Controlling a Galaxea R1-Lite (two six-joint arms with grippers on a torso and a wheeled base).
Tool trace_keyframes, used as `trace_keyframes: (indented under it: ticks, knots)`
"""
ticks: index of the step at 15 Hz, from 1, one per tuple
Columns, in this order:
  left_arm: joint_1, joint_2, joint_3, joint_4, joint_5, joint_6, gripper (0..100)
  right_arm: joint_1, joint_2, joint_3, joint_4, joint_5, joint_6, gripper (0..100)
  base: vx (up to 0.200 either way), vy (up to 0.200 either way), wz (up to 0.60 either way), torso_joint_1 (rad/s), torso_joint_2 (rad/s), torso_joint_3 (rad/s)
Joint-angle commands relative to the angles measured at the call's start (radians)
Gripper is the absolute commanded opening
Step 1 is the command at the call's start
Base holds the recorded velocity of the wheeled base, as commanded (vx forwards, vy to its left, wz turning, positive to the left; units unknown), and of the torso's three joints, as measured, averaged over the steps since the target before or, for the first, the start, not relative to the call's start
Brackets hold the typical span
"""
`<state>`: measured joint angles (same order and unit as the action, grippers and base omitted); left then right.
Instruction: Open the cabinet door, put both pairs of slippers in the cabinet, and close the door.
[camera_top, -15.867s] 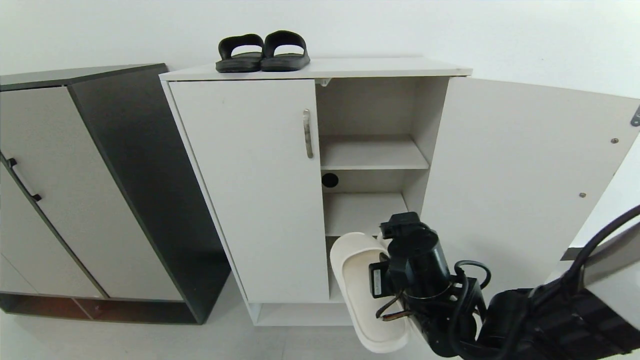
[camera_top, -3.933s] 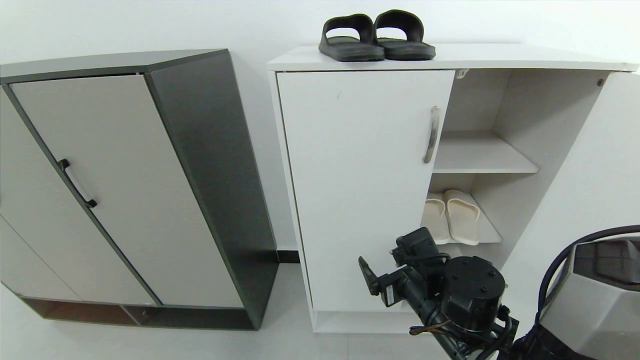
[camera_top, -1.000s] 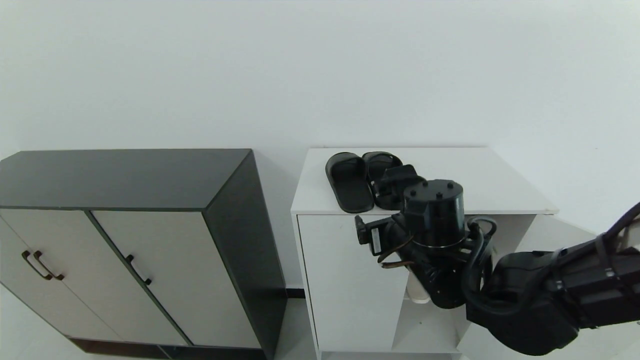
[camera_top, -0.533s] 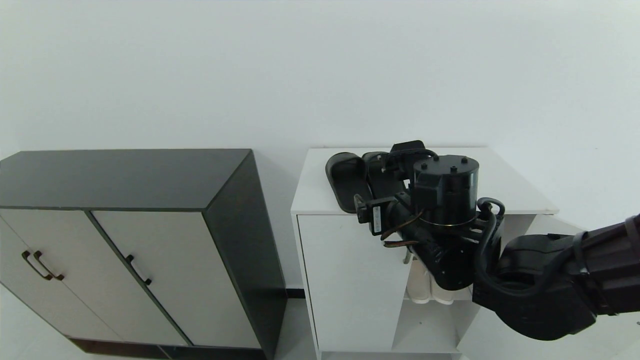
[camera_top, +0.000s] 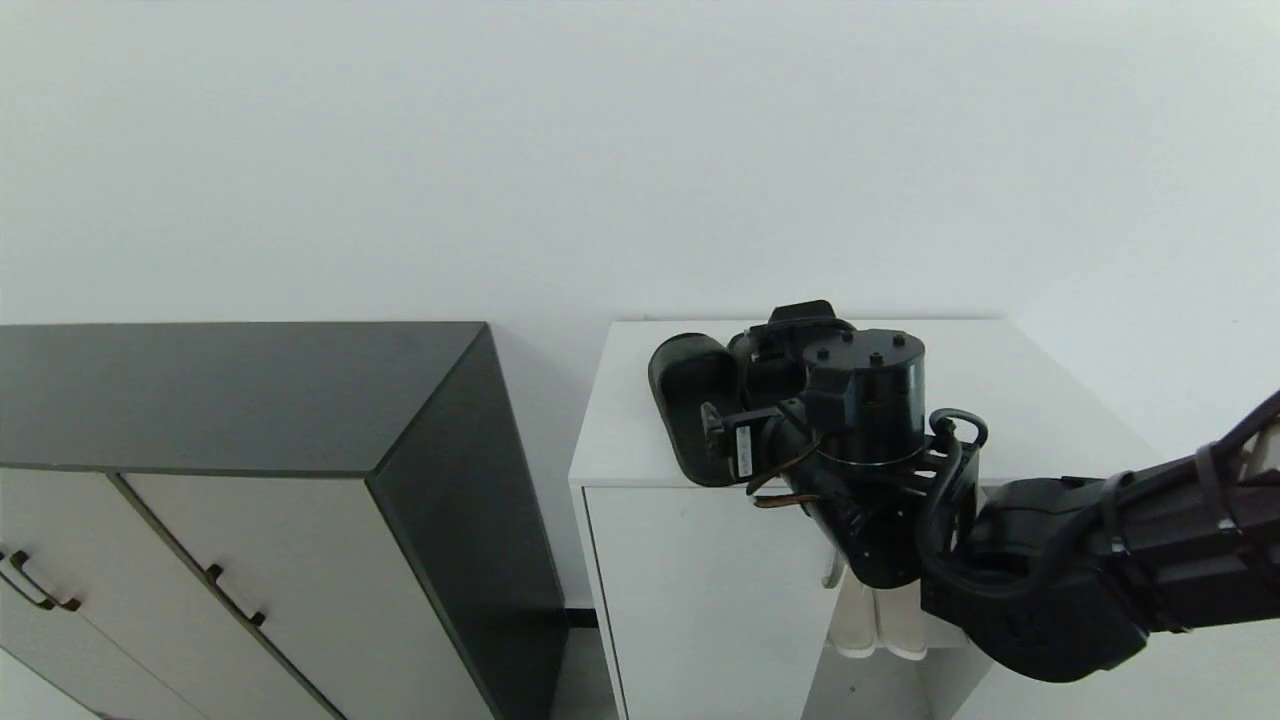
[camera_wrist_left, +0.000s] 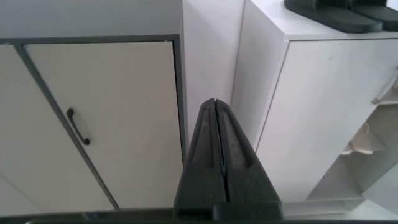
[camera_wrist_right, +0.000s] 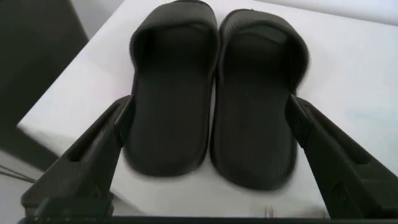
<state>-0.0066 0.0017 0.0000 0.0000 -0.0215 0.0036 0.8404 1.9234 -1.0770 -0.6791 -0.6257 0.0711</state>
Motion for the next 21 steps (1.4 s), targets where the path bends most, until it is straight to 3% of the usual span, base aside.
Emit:
trace_keyframes:
  ticks: [1, 20, 21]
  knots:
    - [0.0, 0.0, 0.0, 0.0, 0.0, 0.001, 0, -0.014, 0.046, -0.011, -0.003, 0.003, 0.001, 100, 0.2, 0.0, 0.0, 0.007, 0.0, 0.007]
    - [0.0, 0.0, 0.0, 0.0, 0.002, -0.001, 0, -0.126, 0.315, -0.327, 0.004, 0.077, -0.001, 100, 0.011, 0.0, 0.0, 0.0, 0.0, 0.0]
    - [0.0, 0.0, 0.0, 0.0, 0.002, -0.001, 0, -0.133, 0.319, -0.331, 0.009, 0.077, -0.001, 0, 0.0, 0.0, 0.0, 0.0, 0.0, 0.0]
